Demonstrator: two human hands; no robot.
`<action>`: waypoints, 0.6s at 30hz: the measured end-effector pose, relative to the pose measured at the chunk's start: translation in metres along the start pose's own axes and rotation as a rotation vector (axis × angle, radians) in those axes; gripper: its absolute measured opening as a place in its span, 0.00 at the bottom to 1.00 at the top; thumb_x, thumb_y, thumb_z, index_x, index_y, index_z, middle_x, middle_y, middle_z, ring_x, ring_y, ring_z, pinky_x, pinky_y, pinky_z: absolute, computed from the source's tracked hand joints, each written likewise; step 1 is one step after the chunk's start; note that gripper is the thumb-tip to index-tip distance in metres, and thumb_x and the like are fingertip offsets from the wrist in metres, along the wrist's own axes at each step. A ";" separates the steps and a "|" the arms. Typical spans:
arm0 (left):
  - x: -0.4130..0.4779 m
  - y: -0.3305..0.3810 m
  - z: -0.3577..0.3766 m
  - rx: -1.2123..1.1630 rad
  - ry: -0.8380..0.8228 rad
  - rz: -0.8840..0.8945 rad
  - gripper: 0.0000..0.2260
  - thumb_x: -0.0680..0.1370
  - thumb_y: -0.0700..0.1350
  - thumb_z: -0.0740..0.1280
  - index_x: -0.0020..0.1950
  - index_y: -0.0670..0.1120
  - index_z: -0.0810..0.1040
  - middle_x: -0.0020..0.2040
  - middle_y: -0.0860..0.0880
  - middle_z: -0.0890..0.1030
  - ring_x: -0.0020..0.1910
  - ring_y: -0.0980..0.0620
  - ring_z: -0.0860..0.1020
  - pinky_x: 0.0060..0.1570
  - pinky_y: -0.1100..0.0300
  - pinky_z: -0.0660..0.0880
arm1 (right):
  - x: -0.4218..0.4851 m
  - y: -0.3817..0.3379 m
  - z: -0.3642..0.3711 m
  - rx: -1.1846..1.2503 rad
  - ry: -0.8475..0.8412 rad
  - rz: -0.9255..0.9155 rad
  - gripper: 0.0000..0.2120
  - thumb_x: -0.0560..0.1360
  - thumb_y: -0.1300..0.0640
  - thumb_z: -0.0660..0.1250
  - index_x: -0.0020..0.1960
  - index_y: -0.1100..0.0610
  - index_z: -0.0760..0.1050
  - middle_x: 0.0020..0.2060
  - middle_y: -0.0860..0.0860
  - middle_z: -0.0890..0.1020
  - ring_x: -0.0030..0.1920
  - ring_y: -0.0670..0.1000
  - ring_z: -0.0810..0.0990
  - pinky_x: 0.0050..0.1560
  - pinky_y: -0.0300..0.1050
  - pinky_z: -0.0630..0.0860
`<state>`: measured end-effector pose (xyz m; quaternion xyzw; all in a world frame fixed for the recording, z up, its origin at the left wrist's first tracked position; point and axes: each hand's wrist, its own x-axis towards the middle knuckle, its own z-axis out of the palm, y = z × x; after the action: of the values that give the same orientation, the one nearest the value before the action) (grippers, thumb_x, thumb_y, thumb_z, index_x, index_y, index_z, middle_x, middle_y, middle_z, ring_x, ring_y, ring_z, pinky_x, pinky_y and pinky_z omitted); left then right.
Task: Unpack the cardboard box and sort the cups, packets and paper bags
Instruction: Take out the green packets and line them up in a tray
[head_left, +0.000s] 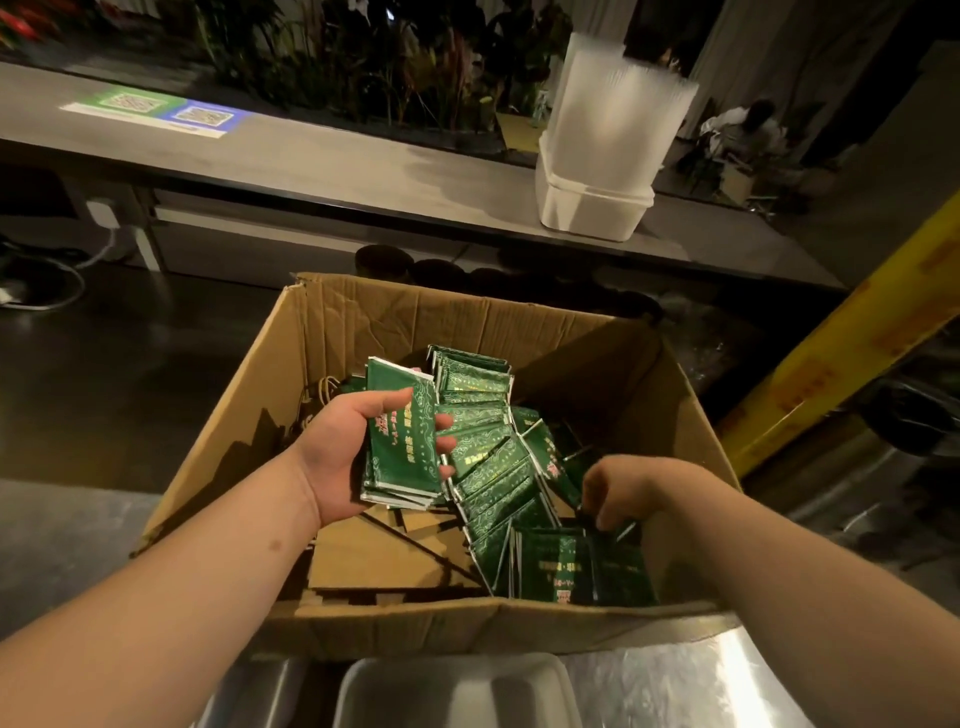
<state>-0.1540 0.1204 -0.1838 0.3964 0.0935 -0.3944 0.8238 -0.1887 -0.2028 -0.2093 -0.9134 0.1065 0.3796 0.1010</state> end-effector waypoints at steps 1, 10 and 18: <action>0.001 0.000 0.000 -0.010 -0.003 0.002 0.23 0.77 0.49 0.66 0.68 0.38 0.77 0.58 0.37 0.78 0.53 0.39 0.78 0.69 0.37 0.69 | 0.004 0.007 0.006 -0.020 -0.025 0.027 0.15 0.76 0.63 0.73 0.62 0.55 0.80 0.57 0.52 0.82 0.56 0.53 0.82 0.59 0.51 0.82; 0.005 0.000 -0.002 0.036 -0.009 0.000 0.28 0.76 0.58 0.67 0.69 0.40 0.77 0.54 0.37 0.78 0.47 0.40 0.78 0.54 0.41 0.76 | 0.020 0.011 0.029 -0.280 -0.069 -0.042 0.24 0.74 0.63 0.75 0.69 0.54 0.77 0.63 0.53 0.80 0.63 0.56 0.79 0.62 0.50 0.79; 0.007 -0.002 -0.005 0.058 -0.005 -0.008 0.30 0.76 0.58 0.67 0.71 0.39 0.75 0.54 0.38 0.78 0.48 0.40 0.78 0.51 0.43 0.77 | 0.021 0.012 0.026 -0.313 -0.034 -0.017 0.17 0.75 0.59 0.75 0.63 0.58 0.81 0.60 0.55 0.81 0.60 0.56 0.80 0.61 0.48 0.79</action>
<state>-0.1495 0.1189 -0.1911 0.4189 0.0816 -0.4014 0.8104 -0.1955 -0.2100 -0.2436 -0.9124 0.0366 0.4060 -0.0374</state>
